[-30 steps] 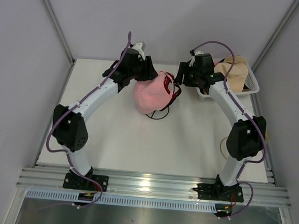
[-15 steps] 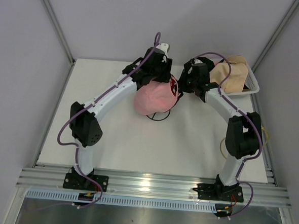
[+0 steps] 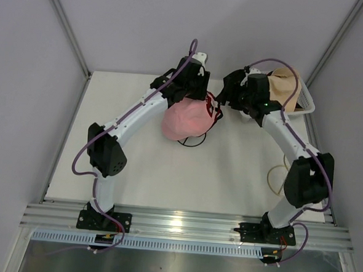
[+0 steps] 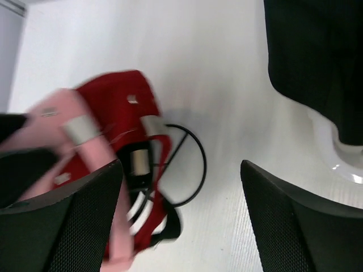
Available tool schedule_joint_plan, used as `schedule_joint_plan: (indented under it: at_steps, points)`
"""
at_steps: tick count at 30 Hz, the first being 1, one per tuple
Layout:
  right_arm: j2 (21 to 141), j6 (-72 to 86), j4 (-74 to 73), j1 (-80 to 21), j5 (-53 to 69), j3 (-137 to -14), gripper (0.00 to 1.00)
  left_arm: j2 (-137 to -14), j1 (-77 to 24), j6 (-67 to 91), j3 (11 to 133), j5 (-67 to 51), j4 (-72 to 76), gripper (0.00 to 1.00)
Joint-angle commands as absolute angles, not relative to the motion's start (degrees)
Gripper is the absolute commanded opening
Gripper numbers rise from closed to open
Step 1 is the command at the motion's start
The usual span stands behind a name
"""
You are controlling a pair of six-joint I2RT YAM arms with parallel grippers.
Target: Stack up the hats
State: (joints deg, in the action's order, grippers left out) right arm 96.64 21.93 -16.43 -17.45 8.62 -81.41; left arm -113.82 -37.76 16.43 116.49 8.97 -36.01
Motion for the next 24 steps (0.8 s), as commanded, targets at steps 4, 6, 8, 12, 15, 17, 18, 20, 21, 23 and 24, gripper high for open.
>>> schedule_joint_plan:
  at_steps: [4,6,8,12,15,17,18,20,21,23,24]
  points:
    - [85.3,18.6,-14.9,-17.2,10.7,-81.8,0.89,-115.5,-38.6,16.0,117.6,7.8,-36.9,0.57]
    - [84.8,18.2,-14.5,-17.2,12.9,-80.7,0.89,-116.1,-38.6,16.2,118.2,7.6,-36.9,0.57]
    - [85.4,17.9,-14.2,-17.4,14.2,-80.0,0.87,-116.3,-38.6,16.3,118.6,7.5,-36.9,0.57]
    - [87.3,14.2,-16.3,-19.0,13.9,-80.6,0.82,-116.8,-38.6,16.0,119.4,7.6,-37.4,0.56]
    - [89.4,11.3,-18.4,-20.1,12.6,-81.6,0.81,-116.8,-38.5,15.9,119.4,7.7,-37.5,0.57]
    - [90.3,10.5,-19.6,-20.1,11.8,-82.4,0.79,-116.7,-38.5,15.8,119.4,7.8,-37.6,0.57]
    - [90.8,10.3,-19.9,-20.2,11.3,-82.7,0.76,-116.7,-38.4,15.8,119.4,7.8,-37.7,0.57]
    - [91.8,9.8,-20.3,-20.2,11.4,-82.9,0.75,-116.6,-38.3,15.8,119.3,7.8,-37.8,0.57]
    - [92.1,9.5,-20.3,-20.5,11.1,-83.0,0.75,-116.6,-38.2,15.7,119.3,7.7,-37.9,0.57]
    - [93.2,9.1,-20.7,-20.9,9.7,-83.1,0.73,-116.5,-38.2,15.7,119.4,7.7,-38.0,0.56]
    - [93.7,8.8,-20.9,-21.2,8.0,-83.2,0.70,-116.5,-38.1,15.8,119.4,7.5,-38.0,0.57]
